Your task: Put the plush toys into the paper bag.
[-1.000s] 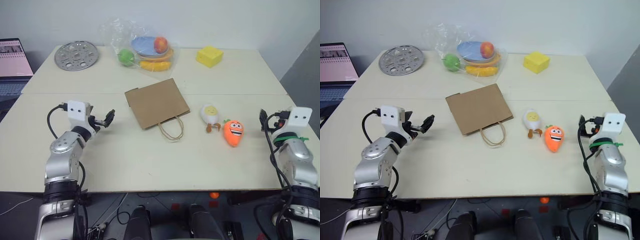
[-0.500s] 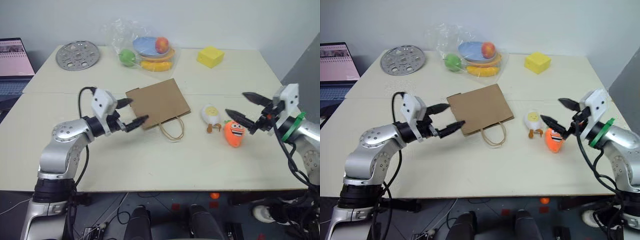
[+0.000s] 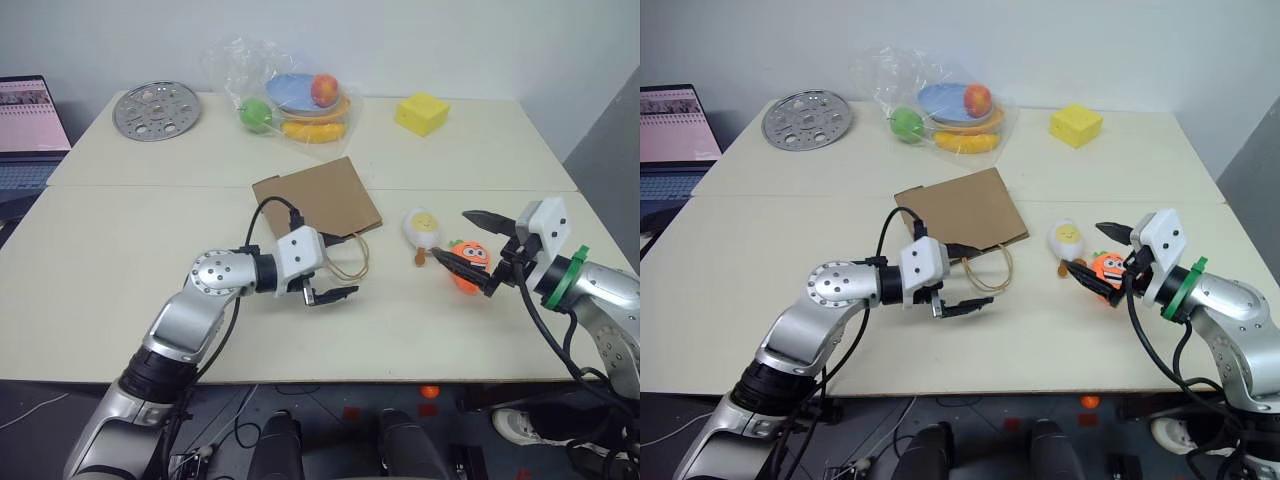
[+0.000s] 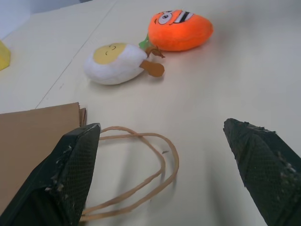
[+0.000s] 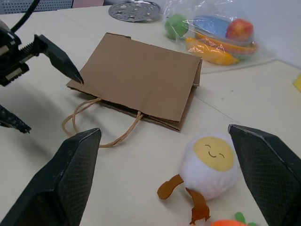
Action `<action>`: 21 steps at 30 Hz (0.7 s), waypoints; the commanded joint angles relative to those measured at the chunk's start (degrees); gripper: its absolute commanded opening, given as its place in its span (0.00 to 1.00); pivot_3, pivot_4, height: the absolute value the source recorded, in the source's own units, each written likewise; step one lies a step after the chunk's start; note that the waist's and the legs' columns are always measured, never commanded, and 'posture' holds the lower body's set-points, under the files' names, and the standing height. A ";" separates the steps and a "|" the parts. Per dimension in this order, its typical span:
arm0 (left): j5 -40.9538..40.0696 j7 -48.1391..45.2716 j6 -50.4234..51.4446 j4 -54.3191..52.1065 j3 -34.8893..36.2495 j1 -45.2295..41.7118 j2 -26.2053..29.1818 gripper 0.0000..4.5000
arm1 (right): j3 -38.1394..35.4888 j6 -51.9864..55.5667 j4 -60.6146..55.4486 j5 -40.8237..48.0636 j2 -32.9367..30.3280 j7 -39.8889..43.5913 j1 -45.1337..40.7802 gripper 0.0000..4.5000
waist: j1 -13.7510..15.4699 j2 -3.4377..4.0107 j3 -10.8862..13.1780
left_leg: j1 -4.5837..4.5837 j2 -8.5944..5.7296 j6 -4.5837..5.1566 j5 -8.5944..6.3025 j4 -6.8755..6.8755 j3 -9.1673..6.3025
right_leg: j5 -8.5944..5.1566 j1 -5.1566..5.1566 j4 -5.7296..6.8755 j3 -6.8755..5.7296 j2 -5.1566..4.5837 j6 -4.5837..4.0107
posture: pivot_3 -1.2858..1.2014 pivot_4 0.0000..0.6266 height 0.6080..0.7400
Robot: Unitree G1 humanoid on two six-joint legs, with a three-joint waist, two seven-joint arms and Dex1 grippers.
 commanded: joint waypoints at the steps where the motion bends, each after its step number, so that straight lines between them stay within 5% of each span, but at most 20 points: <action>1: 5.98 0.38 -7.17 5.07 -4.35 -2.37 -1.80 1.00 | -3.21 0.79 -6.11 1.05 0.39 -2.34 2.87 1.00 | 0.08 0.00 0.00 | 0.00 -0.01 0.00 0.00 0.00 0.00 | 0.00 0.00 0.00 0.00 0.00 0.01 | 0.52 0.24 1.00; 5: 7.63 1.74 -9.08 7.65 -4.37 -3.94 -4.26 0.87 | -4.46 0.59 -5.67 0.71 0.84 -3.26 4.33 1.00 | 0.08 -0.01 0.00 | -0.01 -0.01 0.00 0.00 0.05 0.02 | -0.08 0.00 -0.02 0.03 0.00 -0.12 | 0.52 0.24 1.00; 17: 11.18 2.77 -8.91 10.49 -3.80 -4.50 -5.32 0.04 | -5.09 -2.22 -2.66 -0.55 1.88 -2.21 4.66 1.00 | -0.03 -0.01 0.00 | 0.00 -0.01 0.00 0.00 0.05 0.01 | 0.00 0.02 0.01 0.03 0.00 0.02 | 0.52 0.24 1.00; 21: 9.64 2.89 -6.53 10.52 -2.09 -5.08 -5.72 0.01 | -4.74 -2.49 -1.84 -0.76 1.68 -2.24 3.21 1.00 | -0.11 -0.01 0.00 | 0.00 -0.01 0.00 0.01 0.06 0.01 | 0.00 0.02 0.02 0.03 0.00 0.03 | 0.52 0.24 1.00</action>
